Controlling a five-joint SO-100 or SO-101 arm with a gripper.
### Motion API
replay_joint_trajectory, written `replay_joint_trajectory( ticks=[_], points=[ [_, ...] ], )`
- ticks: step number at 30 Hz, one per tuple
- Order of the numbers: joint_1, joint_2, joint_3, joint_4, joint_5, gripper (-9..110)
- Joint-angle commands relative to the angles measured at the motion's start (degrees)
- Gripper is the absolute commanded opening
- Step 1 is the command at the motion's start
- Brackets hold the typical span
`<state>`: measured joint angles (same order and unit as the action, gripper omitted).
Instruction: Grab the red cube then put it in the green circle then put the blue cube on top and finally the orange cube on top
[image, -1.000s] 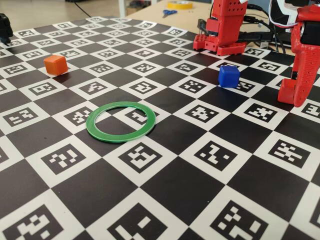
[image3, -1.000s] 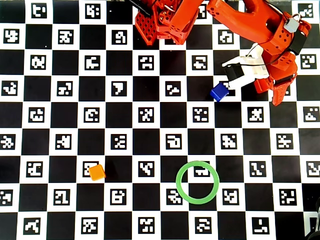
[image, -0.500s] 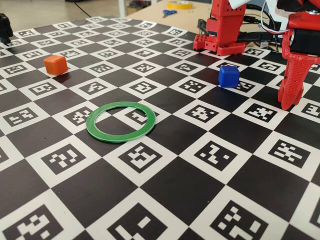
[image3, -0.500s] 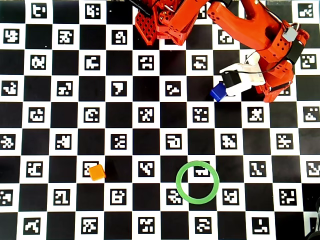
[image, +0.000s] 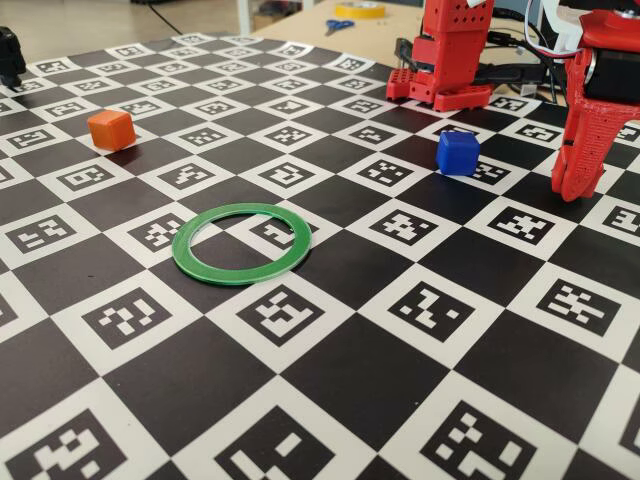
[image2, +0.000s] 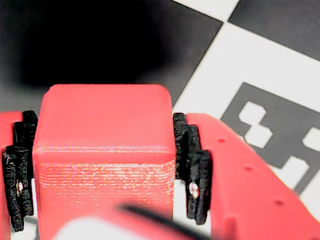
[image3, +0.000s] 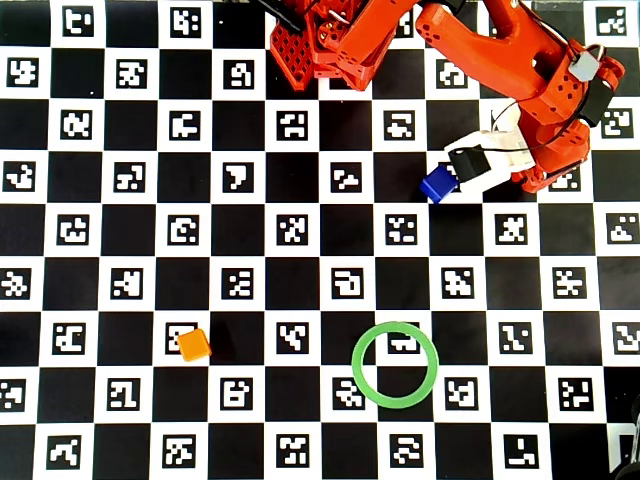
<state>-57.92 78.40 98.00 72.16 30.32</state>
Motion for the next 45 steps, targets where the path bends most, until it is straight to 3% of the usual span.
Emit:
replay_joint_trajectory(
  ticks=[1,17,30,45],
  points=[
    [2.5,11.6,-4.0,4.3,-4.0,10],
    [18.4,28.8,-14.0,21.4,-24.3,12],
    [37.9,11.6,-39.0,25.9,-26.2,11],
    [43.2,-13.4,-54.7,19.3,-22.8,11]
  ],
)
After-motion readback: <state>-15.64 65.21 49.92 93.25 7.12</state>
